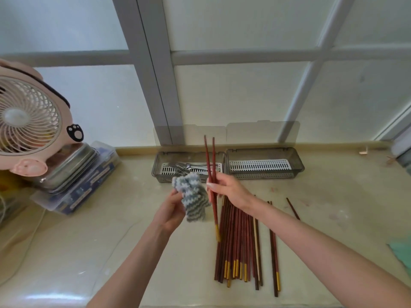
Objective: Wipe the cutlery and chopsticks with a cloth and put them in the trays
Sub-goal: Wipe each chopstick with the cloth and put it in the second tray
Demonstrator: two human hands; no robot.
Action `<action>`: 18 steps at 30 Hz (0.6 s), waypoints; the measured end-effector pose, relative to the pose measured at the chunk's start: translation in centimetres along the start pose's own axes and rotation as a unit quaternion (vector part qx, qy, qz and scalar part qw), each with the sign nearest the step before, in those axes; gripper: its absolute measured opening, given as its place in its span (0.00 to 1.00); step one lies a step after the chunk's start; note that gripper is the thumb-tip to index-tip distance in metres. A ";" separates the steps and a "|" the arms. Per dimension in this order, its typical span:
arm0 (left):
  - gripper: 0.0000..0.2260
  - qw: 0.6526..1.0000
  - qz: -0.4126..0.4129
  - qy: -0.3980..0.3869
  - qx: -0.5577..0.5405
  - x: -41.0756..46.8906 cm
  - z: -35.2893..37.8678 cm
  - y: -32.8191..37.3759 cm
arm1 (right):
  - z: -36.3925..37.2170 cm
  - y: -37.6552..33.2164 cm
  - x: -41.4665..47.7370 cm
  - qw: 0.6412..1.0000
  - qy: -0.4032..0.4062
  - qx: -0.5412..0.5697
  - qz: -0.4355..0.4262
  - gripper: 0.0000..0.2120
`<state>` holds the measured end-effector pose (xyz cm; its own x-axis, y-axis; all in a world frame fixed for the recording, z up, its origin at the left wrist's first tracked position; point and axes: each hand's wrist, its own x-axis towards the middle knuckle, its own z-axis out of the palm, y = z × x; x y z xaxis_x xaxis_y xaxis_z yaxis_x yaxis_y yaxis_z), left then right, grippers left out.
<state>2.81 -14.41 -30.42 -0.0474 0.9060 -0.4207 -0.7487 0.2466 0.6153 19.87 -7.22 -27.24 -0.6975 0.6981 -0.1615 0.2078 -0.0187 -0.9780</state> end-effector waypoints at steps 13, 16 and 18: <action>0.07 0.978 0.070 0.054 0.187 1.0 3.9 0.8 | 0.7 1.2 -1.3 0.980 -0.126 0.099 0.117 0.12; 0.04 0.963 0.089 0.126 0.220 1.6 3.8 1.8 | 1.0 2.2 -1.6 0.976 -0.123 0.128 0.128 0.15; 0.03 0.952 0.118 0.160 0.233 2.1 4.0 2.4 | 1.5 2.9 -1.8 0.975 -0.105 0.146 0.127 0.16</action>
<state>3.54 -10.52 -27.14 -0.4323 0.8223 -0.3701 -0.3221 0.2426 0.9151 20.75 -9.59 -30.01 -0.7801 0.4831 -0.3976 0.2098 -0.3968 -0.8936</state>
